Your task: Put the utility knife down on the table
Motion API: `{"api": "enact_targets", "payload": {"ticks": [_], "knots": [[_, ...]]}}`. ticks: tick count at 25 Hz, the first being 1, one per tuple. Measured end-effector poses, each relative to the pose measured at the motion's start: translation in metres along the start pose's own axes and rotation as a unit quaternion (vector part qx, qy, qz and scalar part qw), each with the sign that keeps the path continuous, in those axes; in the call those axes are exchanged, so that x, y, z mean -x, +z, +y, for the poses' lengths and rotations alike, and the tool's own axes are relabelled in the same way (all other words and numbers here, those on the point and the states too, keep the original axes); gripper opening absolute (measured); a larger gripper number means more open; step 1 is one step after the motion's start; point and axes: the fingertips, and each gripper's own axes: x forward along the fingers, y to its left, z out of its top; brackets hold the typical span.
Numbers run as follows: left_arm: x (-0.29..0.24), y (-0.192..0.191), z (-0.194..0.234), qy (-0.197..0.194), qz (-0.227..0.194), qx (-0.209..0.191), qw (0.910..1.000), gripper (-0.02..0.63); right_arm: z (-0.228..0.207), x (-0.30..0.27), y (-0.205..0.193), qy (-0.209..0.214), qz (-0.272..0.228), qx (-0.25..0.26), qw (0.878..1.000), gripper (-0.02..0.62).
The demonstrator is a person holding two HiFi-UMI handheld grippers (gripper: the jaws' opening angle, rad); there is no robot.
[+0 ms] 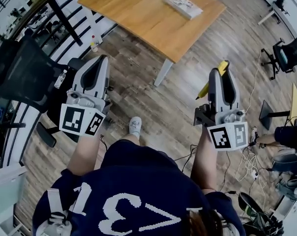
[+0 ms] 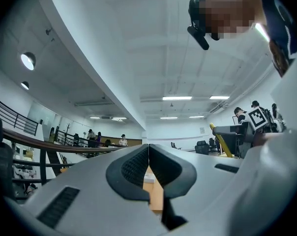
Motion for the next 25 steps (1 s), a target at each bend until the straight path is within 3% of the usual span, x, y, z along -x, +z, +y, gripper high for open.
{"api": "enact_targets", "payload": {"ticks": [6, 13, 20, 25], "knots": [[-0.061, -0.002, 0.05, -0.022, -0.002, 0.003, 0.9997, 0.015, -0.015, -0.067, -0.004, -0.028, -0.006, 0.011, 1.0, 0.146], [-0.092, -0.023, 0.07, -0.027, 0.009, 0.021, 0.9994, 0.015, -0.029, -0.1, -0.015, -0.035, 0.002, 0.013, 0.999, 0.146], [-0.128, -0.045, 0.097, 0.004, 0.02, 0.015, 0.9997, 0.015, -0.065, -0.154, -0.036, -0.012, -0.002, 0.0, 1.0, 0.146], [-0.186, -0.051, 0.118, 0.036, 0.011, 0.002, 0.9993, 0.015, -0.109, -0.22, -0.041, 0.022, -0.007, -0.005, 1.0, 0.146]]}}
